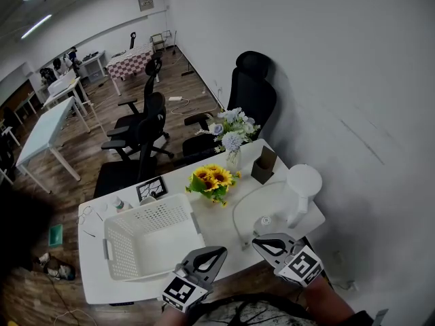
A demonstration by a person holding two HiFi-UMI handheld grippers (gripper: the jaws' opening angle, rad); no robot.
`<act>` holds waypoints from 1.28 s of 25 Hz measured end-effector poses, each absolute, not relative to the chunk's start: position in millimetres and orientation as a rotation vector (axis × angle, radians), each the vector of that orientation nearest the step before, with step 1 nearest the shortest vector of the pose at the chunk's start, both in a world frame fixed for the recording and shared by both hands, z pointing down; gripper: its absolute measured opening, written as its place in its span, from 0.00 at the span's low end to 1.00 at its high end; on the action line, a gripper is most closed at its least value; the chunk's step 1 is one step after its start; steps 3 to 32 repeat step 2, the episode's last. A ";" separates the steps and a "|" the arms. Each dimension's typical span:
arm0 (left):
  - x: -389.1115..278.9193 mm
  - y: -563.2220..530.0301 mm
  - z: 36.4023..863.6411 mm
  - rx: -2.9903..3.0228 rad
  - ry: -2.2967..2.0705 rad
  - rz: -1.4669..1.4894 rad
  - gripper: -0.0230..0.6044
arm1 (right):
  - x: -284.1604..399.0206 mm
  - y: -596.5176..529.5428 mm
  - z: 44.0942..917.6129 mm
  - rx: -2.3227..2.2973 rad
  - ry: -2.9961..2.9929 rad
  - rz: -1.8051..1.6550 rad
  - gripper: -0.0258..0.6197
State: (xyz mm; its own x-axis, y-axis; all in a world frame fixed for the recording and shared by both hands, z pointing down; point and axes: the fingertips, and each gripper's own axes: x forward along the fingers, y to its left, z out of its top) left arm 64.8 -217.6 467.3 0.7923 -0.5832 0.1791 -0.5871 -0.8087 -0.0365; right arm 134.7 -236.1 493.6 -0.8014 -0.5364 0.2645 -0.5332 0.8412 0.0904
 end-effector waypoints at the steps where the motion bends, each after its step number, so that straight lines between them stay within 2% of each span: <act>1: 64.8 -217.6 467.6 2.954 -0.964 0.285 0.05 | 134.7 -236.2 493.6 0.814 -2.740 -0.018 0.07; 32: 64.8 -217.5 467.9 2.954 -0.964 0.286 0.05 | 134.7 -236.3 493.6 0.815 -2.740 -0.019 0.07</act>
